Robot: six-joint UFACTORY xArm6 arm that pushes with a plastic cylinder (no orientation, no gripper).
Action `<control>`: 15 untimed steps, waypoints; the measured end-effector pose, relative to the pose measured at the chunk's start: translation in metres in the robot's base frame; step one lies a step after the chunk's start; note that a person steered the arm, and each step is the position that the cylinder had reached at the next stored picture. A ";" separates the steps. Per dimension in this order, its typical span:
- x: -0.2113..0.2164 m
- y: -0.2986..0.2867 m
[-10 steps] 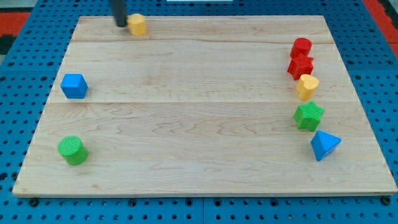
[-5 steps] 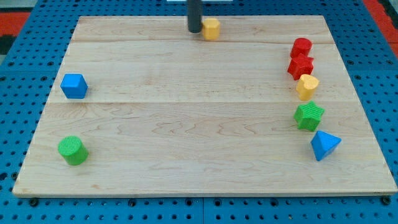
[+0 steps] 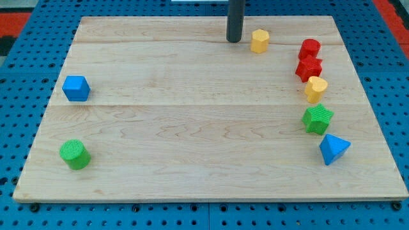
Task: Slide the hexagon vertically to the red circle
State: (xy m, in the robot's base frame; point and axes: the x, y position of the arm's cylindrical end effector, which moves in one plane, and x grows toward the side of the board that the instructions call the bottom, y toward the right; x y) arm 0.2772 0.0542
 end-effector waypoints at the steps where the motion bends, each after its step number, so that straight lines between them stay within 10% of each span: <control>1: 0.017 0.031; 15: -0.025 0.109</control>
State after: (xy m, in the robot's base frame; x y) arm 0.2520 0.1627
